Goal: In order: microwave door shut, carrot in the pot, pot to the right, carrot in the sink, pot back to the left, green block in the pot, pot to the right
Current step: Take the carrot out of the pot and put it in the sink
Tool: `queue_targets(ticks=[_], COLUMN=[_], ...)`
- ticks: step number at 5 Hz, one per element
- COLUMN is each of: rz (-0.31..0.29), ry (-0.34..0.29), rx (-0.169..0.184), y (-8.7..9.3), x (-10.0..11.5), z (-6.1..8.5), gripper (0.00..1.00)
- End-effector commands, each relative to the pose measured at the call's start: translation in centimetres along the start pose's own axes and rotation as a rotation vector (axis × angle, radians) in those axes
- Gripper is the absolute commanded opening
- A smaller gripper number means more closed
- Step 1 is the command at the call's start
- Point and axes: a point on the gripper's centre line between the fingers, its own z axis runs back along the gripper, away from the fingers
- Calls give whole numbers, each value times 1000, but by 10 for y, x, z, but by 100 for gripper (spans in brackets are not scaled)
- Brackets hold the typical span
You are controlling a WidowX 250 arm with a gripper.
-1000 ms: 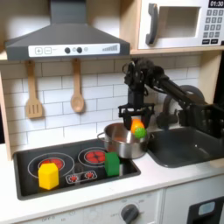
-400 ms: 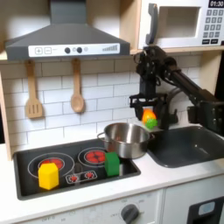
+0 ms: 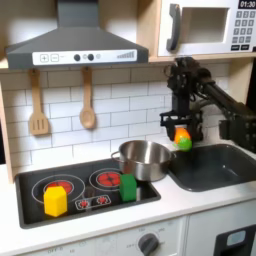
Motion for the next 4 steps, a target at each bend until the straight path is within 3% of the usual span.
queue_targets(ticks=[1, 3, 4], rz=[-89, -152, -166], ry=[43, 76, 89], rx=[-25, -50, -64], y=[-29, -44, -46], x=[-5, -4, -6], z=[-22, -39, -39], gripper=[0, 0, 71])
